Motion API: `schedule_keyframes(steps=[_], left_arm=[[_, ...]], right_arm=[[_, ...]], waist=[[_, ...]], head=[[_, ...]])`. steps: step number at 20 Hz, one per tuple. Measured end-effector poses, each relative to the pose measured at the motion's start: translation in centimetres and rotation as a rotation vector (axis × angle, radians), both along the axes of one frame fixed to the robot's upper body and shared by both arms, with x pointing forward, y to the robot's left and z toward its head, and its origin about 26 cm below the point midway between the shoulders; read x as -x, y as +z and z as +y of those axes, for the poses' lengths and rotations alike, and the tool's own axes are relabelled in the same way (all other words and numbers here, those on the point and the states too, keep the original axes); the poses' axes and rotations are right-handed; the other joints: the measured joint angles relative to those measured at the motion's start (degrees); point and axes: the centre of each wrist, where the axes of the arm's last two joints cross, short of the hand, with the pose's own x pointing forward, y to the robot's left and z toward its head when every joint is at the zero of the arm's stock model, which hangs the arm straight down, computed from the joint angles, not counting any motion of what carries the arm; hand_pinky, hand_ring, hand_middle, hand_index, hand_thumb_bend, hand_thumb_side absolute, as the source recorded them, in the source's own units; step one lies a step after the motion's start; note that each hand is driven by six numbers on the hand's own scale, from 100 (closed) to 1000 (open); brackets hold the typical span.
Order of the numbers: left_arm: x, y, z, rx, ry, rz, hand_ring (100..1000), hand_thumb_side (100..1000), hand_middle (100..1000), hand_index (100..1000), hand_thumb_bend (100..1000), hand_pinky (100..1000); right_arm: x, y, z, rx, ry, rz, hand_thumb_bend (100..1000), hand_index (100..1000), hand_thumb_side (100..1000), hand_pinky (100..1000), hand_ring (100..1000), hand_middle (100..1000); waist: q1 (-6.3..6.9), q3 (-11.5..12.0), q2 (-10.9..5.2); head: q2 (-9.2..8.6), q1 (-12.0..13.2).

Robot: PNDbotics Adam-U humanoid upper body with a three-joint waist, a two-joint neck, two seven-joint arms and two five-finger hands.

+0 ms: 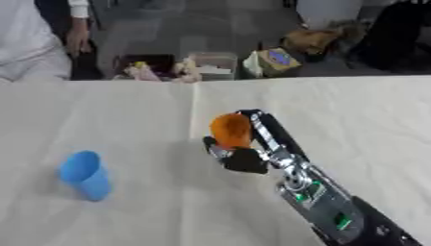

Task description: Pour the contents of one cup into another cup.

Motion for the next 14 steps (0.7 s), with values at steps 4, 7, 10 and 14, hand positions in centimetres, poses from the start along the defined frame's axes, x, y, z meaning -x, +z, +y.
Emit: schedule_keyframes(steps=[4, 7, 10, 14], left_arm=[[0.0, 0.0, 0.0, -0.004, 0.024, 0.002, 789, 890, 841, 934, 100, 627], [0.0, 0.2, -0.1, -0.016, 0.047, -0.002, 789, 891, 841, 933, 100, 628], [0.0, 0.6, -0.3, -0.031, 0.063, -0.004, 789, 880, 840, 932, 100, 630], [0.0, 0.9, -0.6, -0.061, 0.1, -0.006, 780, 841, 823, 905, 100, 629]], right_arm=[[1.3, 1.4, -0.3, -0.021, 0.011, -0.017, 100, 643, 407, 556, 521, 531], [2.4, 2.3, -0.6, -0.025, 0.012, -0.027, 100, 638, 402, 549, 517, 527], [3.2, 3.0, -0.9, -0.037, 0.007, -0.031, 100, 634, 399, 544, 514, 523], [4.3, 4.0, -1.2, -0.046, 0.003, -0.046, 100, 630, 404, 536, 510, 520]], waist=[[-0.01, -0.32, -0.75], [-0.02, -0.46, -1.08], [0.01, -0.64, -1.26], [0.01, -0.68, -1.64]], head=[[1.94, 2.26], [3.04, 4.06], [3.81, 5.19], [4.66, 6.02]])
